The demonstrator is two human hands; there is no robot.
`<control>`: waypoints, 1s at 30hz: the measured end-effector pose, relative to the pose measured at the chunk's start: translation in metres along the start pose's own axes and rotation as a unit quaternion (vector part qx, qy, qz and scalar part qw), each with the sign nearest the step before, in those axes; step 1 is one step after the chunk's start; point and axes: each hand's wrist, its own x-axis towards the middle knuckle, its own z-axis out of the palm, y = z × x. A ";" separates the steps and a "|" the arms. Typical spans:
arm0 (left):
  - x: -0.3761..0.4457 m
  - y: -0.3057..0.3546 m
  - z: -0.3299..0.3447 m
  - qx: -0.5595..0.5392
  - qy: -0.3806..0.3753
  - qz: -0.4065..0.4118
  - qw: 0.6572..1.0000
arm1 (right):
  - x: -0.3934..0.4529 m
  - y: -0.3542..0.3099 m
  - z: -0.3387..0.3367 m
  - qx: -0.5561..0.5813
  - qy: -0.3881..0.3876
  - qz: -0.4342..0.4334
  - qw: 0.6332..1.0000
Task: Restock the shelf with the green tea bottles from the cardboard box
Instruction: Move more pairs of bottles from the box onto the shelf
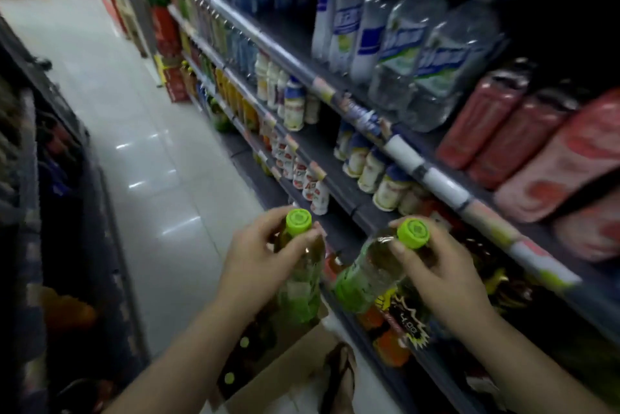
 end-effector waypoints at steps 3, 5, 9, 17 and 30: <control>-0.004 0.067 0.017 0.008 -0.048 0.058 0.997 | -0.028 -0.031 -0.059 -0.014 0.078 -0.010 0.997; -0.009 0.108 0.032 0.009 -0.085 0.099 0.991 | -0.050 -0.050 -0.094 -0.023 0.121 -0.009 0.992; -0.024 0.178 0.074 -0.010 -0.143 0.188 0.972 | -0.097 -0.078 -0.158 -0.033 0.176 0.004 0.984; -0.071 0.284 0.170 -0.051 -0.252 0.293 0.921 | -0.185 -0.087 -0.265 -0.027 0.318 0.066 0.945; -0.166 0.357 0.337 -0.141 -0.374 0.273 0.875 | -0.302 -0.041 -0.392 -0.077 0.396 0.107 0.909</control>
